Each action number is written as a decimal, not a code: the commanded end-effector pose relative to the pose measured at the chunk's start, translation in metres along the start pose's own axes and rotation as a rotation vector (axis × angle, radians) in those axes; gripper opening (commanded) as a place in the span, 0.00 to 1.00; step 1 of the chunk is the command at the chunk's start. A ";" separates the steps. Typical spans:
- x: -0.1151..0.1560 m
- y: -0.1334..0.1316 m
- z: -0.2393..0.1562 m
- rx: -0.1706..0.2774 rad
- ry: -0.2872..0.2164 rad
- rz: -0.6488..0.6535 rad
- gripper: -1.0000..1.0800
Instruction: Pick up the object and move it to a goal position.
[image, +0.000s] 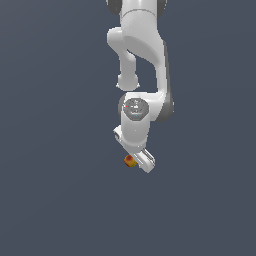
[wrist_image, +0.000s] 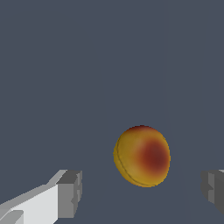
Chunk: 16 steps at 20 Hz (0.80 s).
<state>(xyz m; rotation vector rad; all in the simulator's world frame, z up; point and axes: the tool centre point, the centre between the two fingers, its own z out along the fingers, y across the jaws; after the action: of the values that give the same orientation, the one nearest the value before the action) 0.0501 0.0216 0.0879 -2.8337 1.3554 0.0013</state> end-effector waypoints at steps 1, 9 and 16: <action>0.000 -0.001 0.002 0.000 0.001 0.025 0.96; 0.000 -0.002 0.005 0.000 0.001 0.038 0.96; 0.000 -0.001 0.036 0.000 0.001 0.041 0.96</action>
<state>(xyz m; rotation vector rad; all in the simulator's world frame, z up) 0.0513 0.0226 0.0611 -2.8058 1.4116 -0.0014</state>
